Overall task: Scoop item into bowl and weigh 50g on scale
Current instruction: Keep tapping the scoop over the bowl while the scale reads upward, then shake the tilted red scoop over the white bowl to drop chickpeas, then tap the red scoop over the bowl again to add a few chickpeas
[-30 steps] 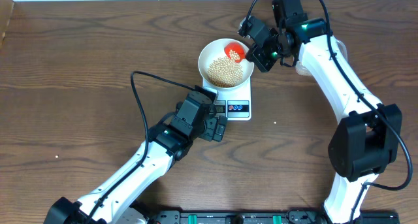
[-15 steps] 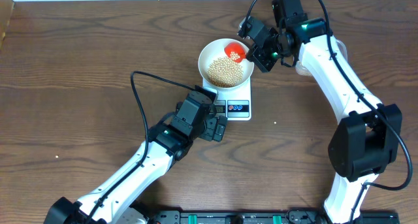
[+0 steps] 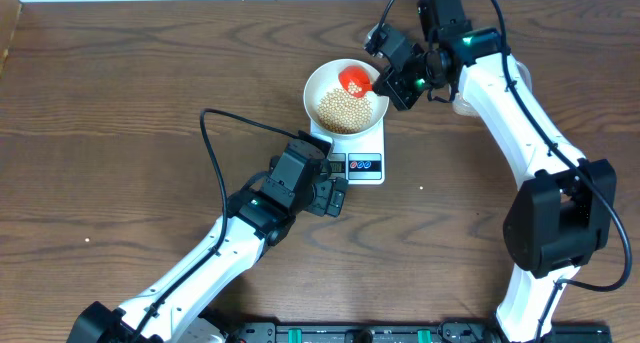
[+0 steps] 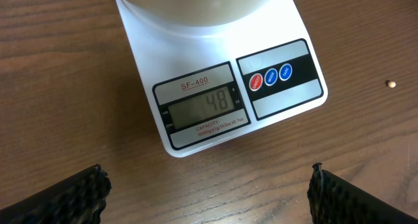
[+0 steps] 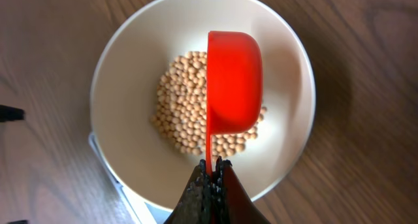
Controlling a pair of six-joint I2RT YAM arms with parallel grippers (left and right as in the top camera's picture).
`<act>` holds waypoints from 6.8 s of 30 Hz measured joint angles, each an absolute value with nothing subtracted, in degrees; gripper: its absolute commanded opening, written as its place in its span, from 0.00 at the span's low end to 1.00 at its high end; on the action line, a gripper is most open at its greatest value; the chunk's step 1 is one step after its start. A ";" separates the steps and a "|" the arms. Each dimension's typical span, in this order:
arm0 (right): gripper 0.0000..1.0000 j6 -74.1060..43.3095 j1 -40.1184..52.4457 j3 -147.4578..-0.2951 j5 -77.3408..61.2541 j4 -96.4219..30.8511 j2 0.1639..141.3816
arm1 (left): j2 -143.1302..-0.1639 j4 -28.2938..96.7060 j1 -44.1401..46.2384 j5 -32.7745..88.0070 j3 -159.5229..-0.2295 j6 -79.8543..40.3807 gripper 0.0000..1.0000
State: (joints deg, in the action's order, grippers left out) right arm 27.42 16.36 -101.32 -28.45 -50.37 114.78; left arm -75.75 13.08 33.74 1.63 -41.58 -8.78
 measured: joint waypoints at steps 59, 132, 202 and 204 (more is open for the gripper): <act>0.01 35.66 18.46 -101.32 -22.33 -50.33 114.78 | -75.75 13.08 33.74 1.63 -41.58 -8.78 0.99; 0.01 35.22 18.76 -101.32 -22.52 -49.25 114.78 | -75.75 13.08 33.74 1.63 -41.58 -8.78 0.99; 0.01 27.38 16.01 -101.32 -32.99 -50.11 114.78 | -75.75 13.08 33.74 1.63 -41.58 -8.78 0.99; 0.01 27.55 17.34 -101.32 -29.87 -50.37 114.78 | -75.75 13.08 33.74 1.63 -41.58 -8.78 0.99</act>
